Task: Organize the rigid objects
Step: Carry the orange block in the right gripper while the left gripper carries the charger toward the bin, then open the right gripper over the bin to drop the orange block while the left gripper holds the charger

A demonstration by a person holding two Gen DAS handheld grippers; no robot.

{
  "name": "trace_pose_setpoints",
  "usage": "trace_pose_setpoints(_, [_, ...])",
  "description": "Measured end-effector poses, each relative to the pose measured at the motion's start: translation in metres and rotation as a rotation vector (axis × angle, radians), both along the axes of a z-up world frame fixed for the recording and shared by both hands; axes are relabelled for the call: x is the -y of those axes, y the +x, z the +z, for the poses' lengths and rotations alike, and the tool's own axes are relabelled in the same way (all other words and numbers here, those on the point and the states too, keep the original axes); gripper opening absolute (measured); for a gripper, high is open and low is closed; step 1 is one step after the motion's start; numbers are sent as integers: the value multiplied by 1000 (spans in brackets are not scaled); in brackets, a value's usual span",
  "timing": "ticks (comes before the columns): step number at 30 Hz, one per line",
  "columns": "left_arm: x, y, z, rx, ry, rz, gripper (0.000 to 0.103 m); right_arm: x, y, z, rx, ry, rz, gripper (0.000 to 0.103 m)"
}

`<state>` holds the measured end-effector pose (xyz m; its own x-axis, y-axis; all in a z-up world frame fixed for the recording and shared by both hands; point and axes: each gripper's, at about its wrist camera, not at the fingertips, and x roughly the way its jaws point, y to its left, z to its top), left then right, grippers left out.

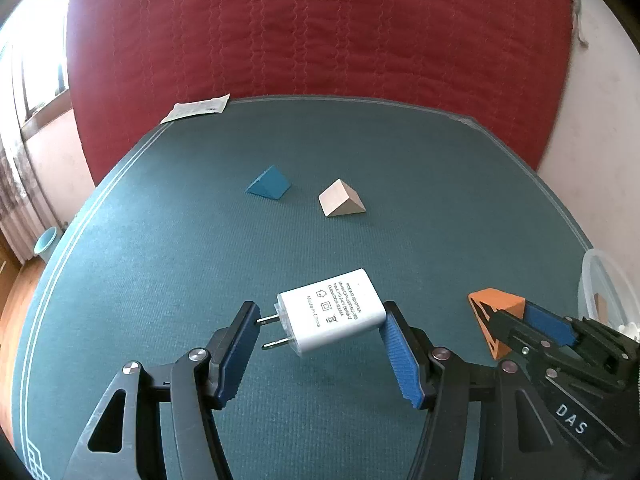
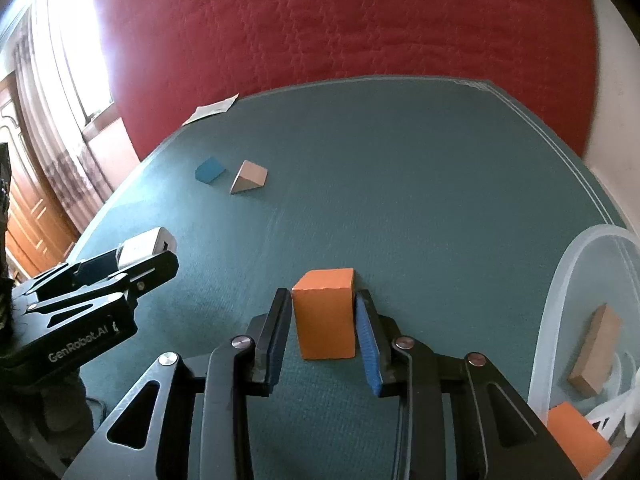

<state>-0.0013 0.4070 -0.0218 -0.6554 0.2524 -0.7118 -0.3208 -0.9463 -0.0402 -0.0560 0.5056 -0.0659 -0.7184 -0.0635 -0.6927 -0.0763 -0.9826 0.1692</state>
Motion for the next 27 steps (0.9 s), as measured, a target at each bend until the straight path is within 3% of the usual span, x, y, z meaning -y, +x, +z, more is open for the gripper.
trace_pose_setpoints(11, [0, 6, 0, -1, 0, -11, 65, 4, -2, -4, 14, -2, 1, 33])
trace_pose_setpoints(27, [-9, 3, 0, -7, -3, -41, 65, -33, 59, 37, -86, -47, -77, 31])
